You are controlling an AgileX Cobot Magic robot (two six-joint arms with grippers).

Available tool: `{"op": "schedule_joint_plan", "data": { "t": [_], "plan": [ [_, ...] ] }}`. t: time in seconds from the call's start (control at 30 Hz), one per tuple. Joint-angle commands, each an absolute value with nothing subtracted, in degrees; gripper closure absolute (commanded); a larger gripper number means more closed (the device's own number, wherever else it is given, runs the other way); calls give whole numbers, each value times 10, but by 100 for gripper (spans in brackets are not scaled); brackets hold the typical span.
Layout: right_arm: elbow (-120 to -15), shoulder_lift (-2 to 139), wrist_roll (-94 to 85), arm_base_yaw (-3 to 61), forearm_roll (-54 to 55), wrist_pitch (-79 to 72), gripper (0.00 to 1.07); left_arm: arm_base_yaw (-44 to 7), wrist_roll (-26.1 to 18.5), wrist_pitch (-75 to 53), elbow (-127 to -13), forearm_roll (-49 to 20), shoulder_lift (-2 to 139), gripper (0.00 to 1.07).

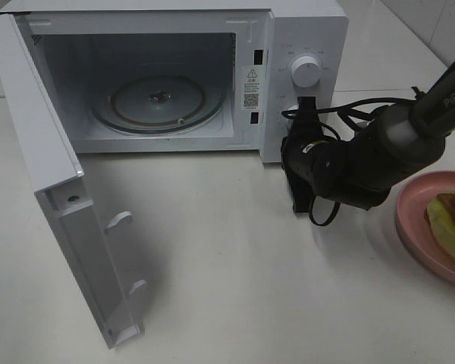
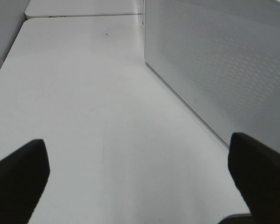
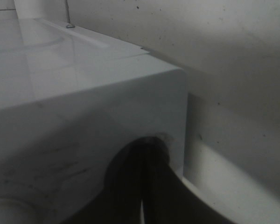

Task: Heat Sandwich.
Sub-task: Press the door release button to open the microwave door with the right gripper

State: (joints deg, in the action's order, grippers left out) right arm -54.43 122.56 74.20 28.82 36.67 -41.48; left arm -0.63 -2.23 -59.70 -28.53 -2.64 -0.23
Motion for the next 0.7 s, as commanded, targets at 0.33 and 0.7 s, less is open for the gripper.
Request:
{"op": "schedule_joint_plan", "data": {
  "t": [0.33, 0.7],
  "plan": [
    [-518, 1182, 773, 290, 292, -484, 107, -7, -21, -594, -283, -30, -17, 7],
    [-458, 1149, 797, 301, 258, -444, 107, -7, -21, -594, -283, -30, -17, 7]
  ]
}}
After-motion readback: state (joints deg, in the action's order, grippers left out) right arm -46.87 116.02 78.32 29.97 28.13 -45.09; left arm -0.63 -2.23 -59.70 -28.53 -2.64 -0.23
